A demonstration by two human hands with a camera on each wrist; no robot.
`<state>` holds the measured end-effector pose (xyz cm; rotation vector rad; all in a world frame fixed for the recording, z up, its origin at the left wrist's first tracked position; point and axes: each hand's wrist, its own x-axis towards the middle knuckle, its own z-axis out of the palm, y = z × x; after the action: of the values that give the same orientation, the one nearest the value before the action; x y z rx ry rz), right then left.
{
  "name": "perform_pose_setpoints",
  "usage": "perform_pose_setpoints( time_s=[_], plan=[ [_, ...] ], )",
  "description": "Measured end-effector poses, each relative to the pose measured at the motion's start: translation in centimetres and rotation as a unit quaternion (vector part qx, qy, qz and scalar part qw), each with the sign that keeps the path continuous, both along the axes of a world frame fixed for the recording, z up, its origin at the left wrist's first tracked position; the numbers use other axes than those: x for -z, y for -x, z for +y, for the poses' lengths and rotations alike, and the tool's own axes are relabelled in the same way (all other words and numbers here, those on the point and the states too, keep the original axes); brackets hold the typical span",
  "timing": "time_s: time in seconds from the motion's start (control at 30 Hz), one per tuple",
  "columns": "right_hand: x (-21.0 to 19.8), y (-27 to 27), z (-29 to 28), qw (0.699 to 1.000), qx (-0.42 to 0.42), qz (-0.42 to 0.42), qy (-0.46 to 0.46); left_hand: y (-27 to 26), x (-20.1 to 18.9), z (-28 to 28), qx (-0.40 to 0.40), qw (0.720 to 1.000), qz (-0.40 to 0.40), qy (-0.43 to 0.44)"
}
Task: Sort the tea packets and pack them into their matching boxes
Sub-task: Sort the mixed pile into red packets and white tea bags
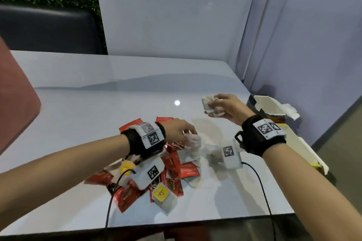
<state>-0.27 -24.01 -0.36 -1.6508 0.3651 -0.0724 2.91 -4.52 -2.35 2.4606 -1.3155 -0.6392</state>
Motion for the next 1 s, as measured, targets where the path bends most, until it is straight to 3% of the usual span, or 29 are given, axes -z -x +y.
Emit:
perform_pose_setpoints(
  time_s=[0.13, 0.27, 0.4, 0.43, 0.53, 0.63, 0.7, 0.83, 0.93, 1.0],
  plan=[
    [1.8, -3.2, 0.2, 0.989, -0.012, 0.082, 0.126, -1.8, -1.0, 0.9, -0.023, 0.998, 0.051, -0.003],
    [2.8, -5.0, 0.2, 0.969, -0.051, 0.146, 0.193, -2.1, -1.7, 1.1, -0.042, 0.997, 0.069, 0.013],
    [2.0, -3.7, -0.6, 0.854, -0.103, 0.177, 0.478, -1.9, -1.2, 0.9, -0.024, 0.998, 0.052, -0.024],
    [1.6, -2.7, -0.8, 0.841, -0.111, 0.164, 0.503, -1.9, -0.9, 0.6, -0.011, 0.998, 0.045, -0.038],
    [1.2, 1.0, -1.0, 0.841, -0.175, 0.183, 0.478, -0.9, 0.4, -0.8, 0.057, 0.995, 0.004, -0.081],
    [2.3, 4.2, -0.7, 0.770, -0.268, 0.233, 0.531, 0.5, 1.4, -2.7, 0.115, 0.985, -0.046, -0.117],
    [3.5, 5.3, -0.4, 0.745, -0.282, 0.234, 0.558, 1.0, 1.7, -3.6, 0.124, 0.983, -0.062, -0.124],
    [5.1, 6.1, -0.4, 0.743, -0.277, 0.204, 0.574, 0.6, 0.3, -3.9, 0.088, 0.993, -0.056, -0.047],
    [5.4, 6.3, -1.2, 0.787, -0.240, 0.165, 0.543, -1.9, -2.1, -3.7, 0.023, 0.999, -0.023, 0.044],
    [5.1, 6.5, -1.9, 0.841, -0.200, 0.133, 0.485, -4.1, -3.4, -4.0, -0.032, 0.993, 0.044, 0.104]
  ],
)
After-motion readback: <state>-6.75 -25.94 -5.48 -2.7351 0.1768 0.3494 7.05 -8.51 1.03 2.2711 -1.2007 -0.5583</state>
